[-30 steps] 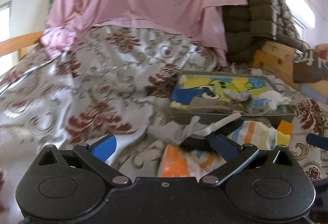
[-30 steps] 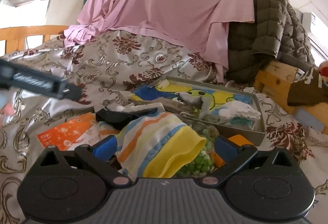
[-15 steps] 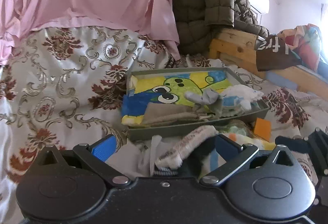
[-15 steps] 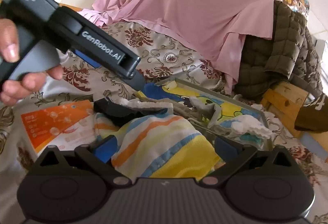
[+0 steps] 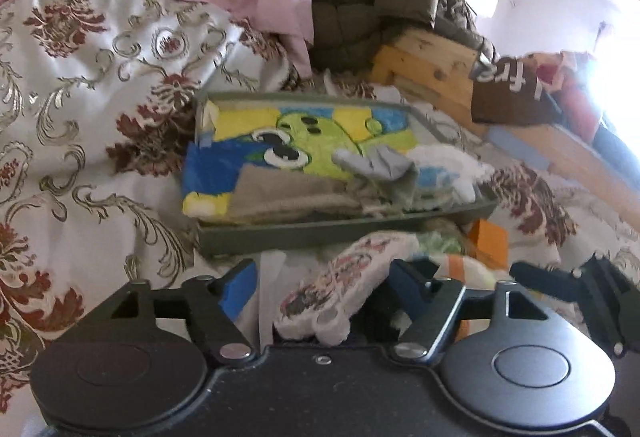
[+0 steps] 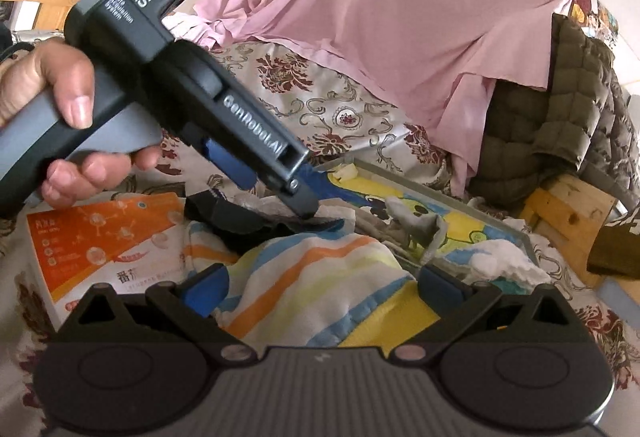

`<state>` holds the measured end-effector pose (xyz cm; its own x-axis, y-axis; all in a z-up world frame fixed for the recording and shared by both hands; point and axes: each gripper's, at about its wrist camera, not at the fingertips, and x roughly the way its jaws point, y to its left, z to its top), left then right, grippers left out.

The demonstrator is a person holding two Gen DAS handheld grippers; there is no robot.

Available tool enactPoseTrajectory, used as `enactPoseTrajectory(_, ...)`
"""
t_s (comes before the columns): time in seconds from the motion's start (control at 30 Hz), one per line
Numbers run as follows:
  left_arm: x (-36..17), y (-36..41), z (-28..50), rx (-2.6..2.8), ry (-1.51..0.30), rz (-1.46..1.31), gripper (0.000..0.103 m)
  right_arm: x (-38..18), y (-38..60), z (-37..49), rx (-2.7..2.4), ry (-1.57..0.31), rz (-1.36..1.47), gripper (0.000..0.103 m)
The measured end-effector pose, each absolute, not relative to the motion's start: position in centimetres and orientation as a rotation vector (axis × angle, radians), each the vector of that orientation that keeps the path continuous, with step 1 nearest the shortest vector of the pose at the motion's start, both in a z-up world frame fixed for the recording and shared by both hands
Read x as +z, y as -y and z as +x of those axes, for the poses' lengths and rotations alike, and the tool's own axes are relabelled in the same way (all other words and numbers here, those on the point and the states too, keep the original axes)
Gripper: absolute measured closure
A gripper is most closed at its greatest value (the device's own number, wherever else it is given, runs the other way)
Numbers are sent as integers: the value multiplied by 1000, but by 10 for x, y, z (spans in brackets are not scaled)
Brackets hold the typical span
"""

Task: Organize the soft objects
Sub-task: 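Grasp the white sock with the left tool while the right tool grasps the striped towel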

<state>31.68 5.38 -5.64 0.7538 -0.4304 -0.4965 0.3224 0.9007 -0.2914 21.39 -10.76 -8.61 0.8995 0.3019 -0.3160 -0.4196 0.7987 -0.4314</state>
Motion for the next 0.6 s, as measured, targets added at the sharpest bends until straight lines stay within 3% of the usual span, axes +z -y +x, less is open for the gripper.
enactPoseTrajectory(0.13,-61,-60,322,-432,-623,-218,43,-87,109,217,391,-249,-502,3)
enactPoseTrajectory(0.6,-58,-58,325,-358,-631,-104,44,-87,110,215,388,-250,-497,4)
